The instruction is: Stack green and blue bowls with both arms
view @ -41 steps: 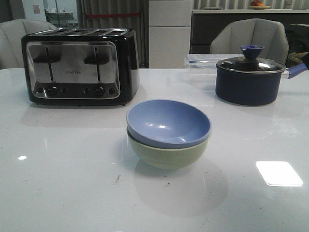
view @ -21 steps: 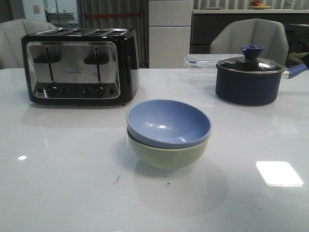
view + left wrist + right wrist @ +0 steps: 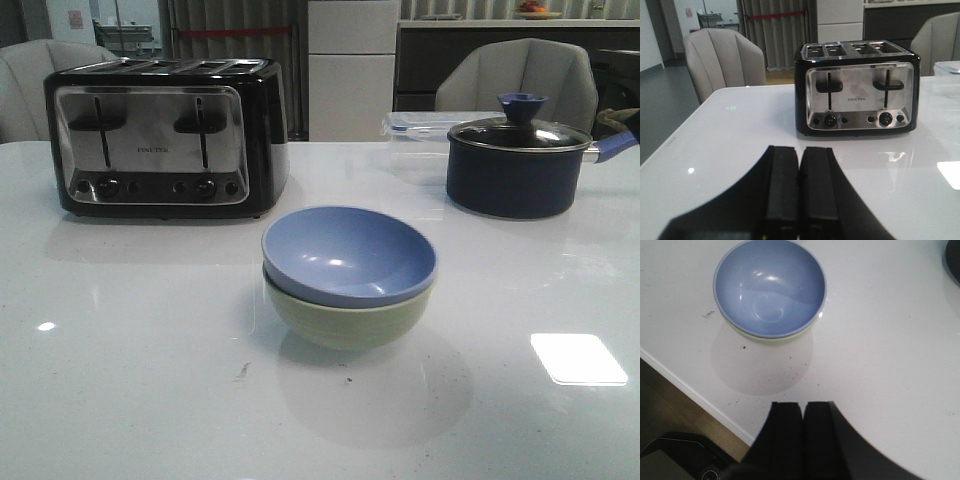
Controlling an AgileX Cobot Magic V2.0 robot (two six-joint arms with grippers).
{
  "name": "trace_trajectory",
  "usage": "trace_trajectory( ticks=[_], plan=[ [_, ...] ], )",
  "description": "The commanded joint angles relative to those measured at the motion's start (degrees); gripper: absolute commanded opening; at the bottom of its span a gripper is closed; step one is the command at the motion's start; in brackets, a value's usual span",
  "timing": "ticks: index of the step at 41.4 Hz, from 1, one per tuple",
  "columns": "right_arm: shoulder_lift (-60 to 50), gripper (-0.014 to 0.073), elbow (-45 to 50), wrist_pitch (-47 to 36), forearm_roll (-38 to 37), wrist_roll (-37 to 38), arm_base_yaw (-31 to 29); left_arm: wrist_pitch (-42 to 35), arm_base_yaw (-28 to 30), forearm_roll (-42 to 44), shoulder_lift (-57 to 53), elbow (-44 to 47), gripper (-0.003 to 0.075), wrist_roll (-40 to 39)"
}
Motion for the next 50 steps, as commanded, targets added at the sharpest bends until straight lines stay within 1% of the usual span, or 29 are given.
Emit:
trace_trajectory(
  ticks=[1,9,50],
  plan=[
    [-0.30,0.0057,-1.61,-3.23,-0.67,-0.46,-0.04,-8.29,0.84,-1.49,-0.78,0.30,0.0093,-0.33],
    [-0.30,0.0057,-1.61,-3.23,-0.67,-0.46,-0.04,-15.21,0.99,-1.93,-3.27,4.78,0.0093,-0.33],
    [-0.45,0.0057,-1.24,-3.08,-0.78,-0.53,-0.25,-14.59,0.99,-1.93,-3.17,4.58,0.0093,-0.33]
  ],
)
